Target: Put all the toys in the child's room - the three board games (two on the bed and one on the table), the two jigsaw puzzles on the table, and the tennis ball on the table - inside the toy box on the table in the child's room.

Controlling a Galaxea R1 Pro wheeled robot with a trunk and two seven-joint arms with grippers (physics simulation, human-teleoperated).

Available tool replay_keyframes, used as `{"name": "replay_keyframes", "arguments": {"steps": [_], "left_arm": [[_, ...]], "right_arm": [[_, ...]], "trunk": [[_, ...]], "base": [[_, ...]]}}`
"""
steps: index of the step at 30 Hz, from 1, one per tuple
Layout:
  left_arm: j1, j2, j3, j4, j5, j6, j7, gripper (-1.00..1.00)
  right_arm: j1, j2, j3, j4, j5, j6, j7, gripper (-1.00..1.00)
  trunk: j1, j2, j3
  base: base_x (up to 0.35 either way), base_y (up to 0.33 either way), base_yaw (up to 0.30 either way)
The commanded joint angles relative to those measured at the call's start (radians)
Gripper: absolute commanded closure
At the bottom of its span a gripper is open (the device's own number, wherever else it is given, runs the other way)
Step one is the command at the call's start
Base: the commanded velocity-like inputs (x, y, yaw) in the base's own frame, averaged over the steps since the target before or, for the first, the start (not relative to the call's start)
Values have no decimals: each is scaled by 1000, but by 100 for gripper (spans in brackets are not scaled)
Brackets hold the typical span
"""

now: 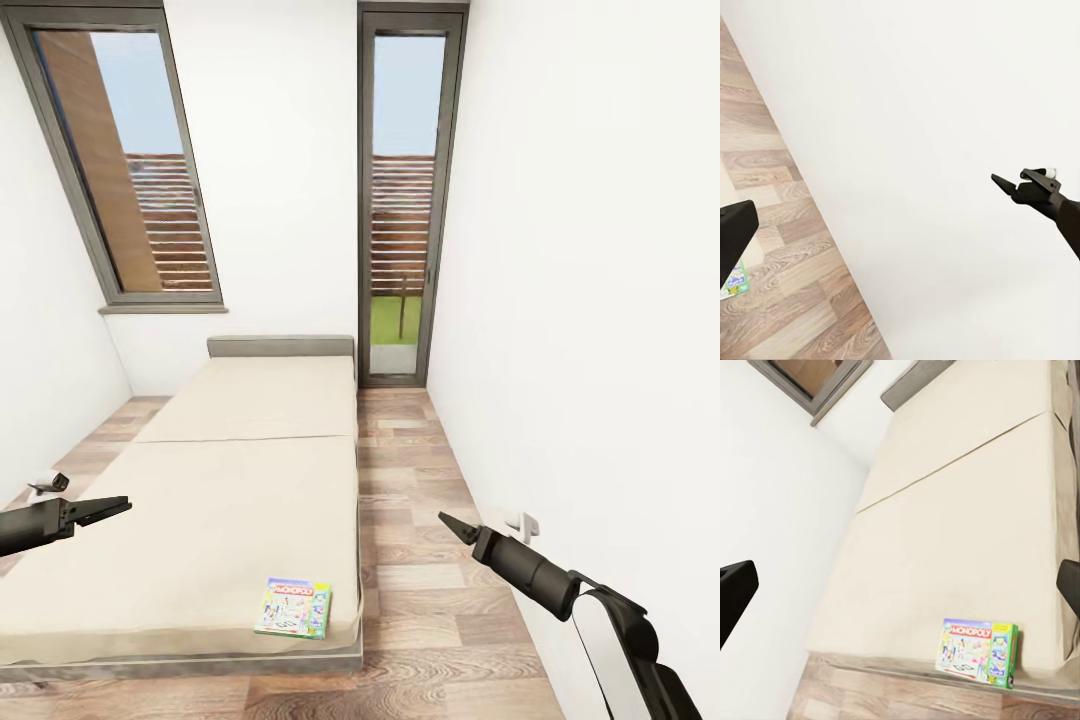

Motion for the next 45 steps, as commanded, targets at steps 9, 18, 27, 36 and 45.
{"name": "replay_keyframes", "arguments": {"steps": [9,18,27,36,45], "left_arm": [[-1,-5,-1,0,-1,14,-4,-100],[-1,-13,-2,0,-1,24,-4,-100],[-1,-33,-4,0,0,28,23,-100],[-1,-89,-1,13,4,29,161,-100],[-1,-149,-1,75,4,26,243,-100]], "right_arm": [[-1,0,-1,-2,-3,7,3,-100],[-1,-4,-4,-2,-10,8,3,-100],[-1,-7,-5,-2,-13,6,3,-100],[-1,-9,-7,-1,-16,9,8,-100],[-1,-10,-16,-2,-18,13,11,-100]], "trunk": [[1,-2,-2],[1,-2,-2],[1,-2,-2],[24,-44,-21],[58,-107,-49]], "base": [[0,0,0],[0,0,0],[0,0,0],[0,0,0],[0,0,0]]}}
